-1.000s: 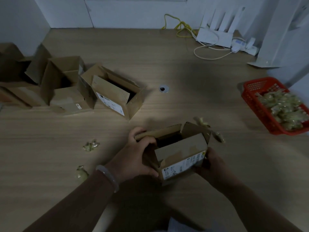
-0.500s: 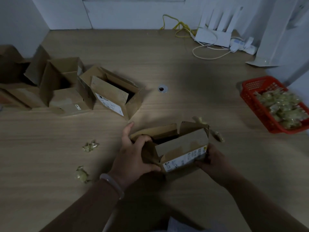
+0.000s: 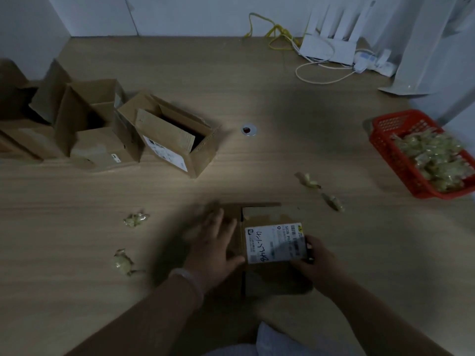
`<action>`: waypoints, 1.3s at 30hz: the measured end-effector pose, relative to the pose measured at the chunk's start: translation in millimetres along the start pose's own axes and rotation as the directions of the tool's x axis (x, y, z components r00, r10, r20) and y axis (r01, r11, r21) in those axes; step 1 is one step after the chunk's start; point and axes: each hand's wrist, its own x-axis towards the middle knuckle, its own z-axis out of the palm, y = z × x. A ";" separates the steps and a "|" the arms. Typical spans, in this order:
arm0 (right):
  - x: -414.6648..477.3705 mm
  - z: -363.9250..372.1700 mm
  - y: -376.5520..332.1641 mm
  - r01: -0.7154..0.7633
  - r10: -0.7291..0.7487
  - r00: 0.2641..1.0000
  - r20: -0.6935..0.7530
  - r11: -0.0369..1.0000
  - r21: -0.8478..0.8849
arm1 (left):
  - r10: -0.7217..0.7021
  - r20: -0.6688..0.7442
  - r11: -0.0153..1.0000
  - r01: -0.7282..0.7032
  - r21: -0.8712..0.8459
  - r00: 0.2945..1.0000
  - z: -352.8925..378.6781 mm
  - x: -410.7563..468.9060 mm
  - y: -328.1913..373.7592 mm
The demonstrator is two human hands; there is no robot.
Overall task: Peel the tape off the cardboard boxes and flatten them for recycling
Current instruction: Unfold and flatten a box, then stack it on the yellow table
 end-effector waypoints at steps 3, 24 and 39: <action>0.0 8.7 6.3 -0.009 -0.002 0.997 -0.081 0.989 -0.145 | 0.044 0.094 0.989 -0.057 0.138 0.995 33.3 -4.3 -2.6; 30.1 60.0 14.7 0.439 -0.632 0.775 0.020 0.515 -0.736 | 0.201 -0.202 0.952 -0.143 0.269 0.959 59.8 15.6 -16.0; 22.0 59.0 16.9 0.214 -0.364 0.931 -0.033 0.615 -0.759 | 0.079 -0.070 0.960 -0.057 0.273 0.994 66.5 -4.4 -28.3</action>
